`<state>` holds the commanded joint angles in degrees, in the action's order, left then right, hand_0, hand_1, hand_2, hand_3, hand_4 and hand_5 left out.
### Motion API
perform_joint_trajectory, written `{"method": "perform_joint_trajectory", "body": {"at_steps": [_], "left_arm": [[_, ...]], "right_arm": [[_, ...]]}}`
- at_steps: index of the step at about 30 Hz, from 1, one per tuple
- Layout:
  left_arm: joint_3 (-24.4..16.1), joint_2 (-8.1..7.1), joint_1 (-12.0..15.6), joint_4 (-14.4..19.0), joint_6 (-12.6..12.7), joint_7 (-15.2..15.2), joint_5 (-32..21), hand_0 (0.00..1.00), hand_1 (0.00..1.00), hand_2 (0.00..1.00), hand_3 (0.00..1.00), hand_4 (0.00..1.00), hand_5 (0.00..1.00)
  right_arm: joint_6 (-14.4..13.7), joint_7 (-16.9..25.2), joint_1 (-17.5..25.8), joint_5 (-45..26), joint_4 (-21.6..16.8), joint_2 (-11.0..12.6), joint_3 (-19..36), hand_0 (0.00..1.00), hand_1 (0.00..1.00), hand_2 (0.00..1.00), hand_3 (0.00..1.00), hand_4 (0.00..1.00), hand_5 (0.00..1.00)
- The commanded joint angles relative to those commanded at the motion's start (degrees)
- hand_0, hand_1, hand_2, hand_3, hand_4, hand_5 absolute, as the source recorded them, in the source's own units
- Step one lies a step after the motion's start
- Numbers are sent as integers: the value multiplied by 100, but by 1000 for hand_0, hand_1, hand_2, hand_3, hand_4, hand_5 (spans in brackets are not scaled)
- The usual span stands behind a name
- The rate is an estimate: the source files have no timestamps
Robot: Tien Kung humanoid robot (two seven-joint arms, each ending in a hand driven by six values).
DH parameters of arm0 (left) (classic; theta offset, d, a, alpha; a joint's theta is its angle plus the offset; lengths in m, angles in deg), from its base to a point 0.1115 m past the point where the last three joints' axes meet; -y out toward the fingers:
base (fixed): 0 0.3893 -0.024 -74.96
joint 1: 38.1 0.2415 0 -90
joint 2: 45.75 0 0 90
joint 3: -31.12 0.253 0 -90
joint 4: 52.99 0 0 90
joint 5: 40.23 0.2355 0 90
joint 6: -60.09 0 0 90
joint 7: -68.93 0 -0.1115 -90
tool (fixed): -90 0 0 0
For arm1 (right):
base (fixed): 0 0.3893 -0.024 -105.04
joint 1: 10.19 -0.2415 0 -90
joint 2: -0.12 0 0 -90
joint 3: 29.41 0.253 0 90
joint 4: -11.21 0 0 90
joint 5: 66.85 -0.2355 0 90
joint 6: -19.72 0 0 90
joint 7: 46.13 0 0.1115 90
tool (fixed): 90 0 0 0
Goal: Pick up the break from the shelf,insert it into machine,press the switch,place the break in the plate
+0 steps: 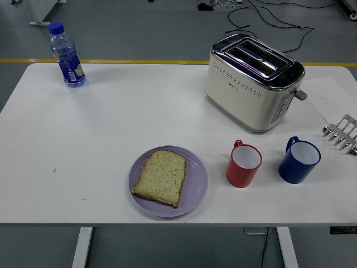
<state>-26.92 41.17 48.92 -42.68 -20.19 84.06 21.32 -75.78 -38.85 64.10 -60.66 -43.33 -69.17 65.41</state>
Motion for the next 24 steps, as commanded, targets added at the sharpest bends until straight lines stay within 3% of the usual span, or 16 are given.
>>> {"method": "perform_joint_trajectory", "body": {"at_steps": [24], "left_arm": [[20,32,-28,0,9,-25,-81,657,574,605,612,313,998]], "right_arm": [[-64,72,-22,-90,19,-28,82,756,706,717,637,463,281]]}}
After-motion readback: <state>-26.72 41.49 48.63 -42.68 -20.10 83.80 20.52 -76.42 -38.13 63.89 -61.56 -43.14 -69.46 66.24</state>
